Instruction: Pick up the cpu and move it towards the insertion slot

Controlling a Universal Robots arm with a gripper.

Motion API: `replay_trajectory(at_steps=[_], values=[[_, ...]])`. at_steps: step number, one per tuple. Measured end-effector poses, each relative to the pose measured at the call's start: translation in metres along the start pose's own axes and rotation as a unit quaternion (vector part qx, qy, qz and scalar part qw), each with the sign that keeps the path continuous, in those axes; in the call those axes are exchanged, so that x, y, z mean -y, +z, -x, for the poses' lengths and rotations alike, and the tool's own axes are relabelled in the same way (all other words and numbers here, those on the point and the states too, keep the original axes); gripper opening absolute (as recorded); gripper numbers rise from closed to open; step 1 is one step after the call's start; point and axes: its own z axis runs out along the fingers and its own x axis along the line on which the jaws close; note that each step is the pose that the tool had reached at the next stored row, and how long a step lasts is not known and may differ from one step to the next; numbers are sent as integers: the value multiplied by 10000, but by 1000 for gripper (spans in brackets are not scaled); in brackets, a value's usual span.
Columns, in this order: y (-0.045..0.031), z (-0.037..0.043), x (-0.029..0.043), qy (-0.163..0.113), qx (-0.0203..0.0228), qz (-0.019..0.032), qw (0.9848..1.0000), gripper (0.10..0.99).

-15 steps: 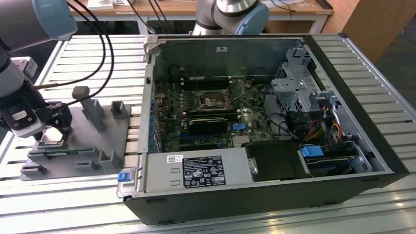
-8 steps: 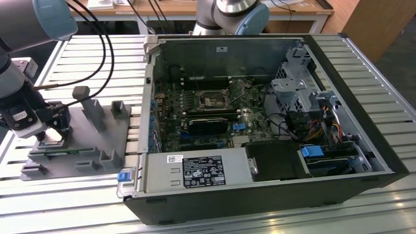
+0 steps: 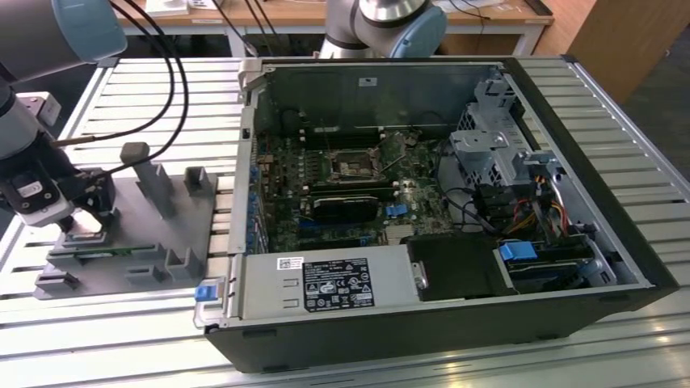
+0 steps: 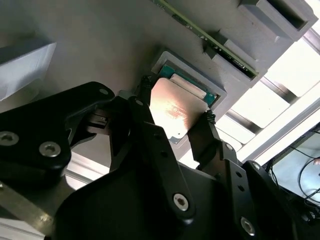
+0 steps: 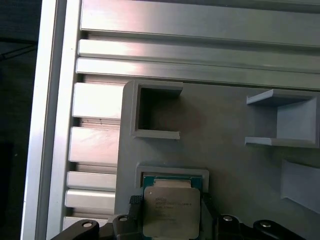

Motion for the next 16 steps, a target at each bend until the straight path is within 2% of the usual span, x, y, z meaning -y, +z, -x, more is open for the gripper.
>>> replay_trajectory(at_steps=[10,16], values=[[-111,1,-4,0,0,0,10000,545],[-152,1,-6,0,0,1,10000,545]])
